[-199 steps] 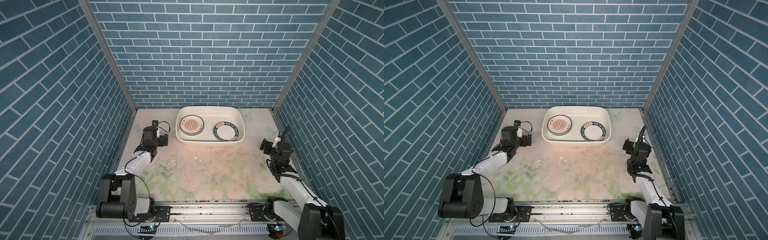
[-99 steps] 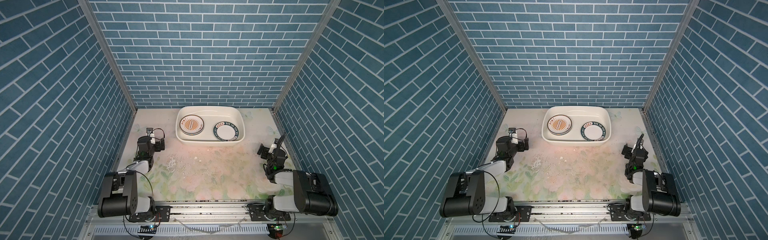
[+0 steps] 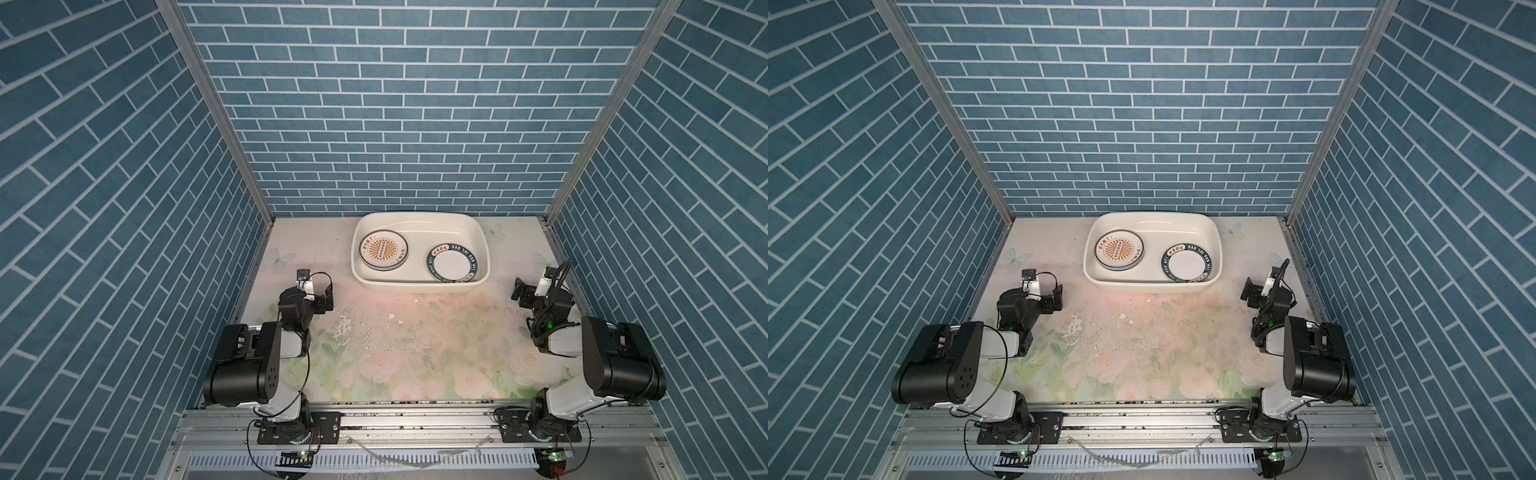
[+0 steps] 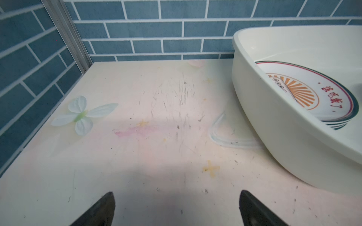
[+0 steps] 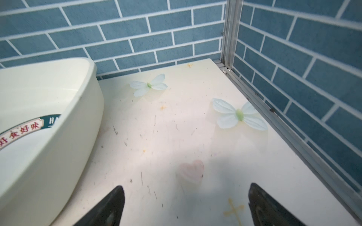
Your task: Place the plates into the plastic bin on the countertop
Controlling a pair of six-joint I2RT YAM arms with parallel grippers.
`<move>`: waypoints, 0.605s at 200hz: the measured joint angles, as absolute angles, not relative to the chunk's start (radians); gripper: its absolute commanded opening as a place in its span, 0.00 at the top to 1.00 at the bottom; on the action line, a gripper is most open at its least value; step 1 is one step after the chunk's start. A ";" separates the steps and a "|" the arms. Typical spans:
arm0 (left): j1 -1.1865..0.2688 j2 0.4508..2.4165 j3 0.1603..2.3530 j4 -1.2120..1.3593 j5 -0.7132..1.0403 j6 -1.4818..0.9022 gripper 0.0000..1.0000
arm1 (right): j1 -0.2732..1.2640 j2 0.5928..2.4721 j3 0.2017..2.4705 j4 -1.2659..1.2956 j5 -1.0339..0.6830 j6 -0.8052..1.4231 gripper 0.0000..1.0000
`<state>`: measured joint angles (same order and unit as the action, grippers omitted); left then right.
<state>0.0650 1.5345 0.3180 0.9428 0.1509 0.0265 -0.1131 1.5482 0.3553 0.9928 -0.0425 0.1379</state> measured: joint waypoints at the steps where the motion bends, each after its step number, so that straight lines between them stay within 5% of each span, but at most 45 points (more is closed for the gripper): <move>1: 0.065 1.534 0.318 0.944 0.151 0.027 0.01 | -0.113 1.548 0.357 0.992 -0.043 0.138 0.01; 121: 0.060 1.534 0.340 0.939 0.179 0.038 0.00 | -0.112 1.548 0.360 0.950 -0.057 0.138 0.01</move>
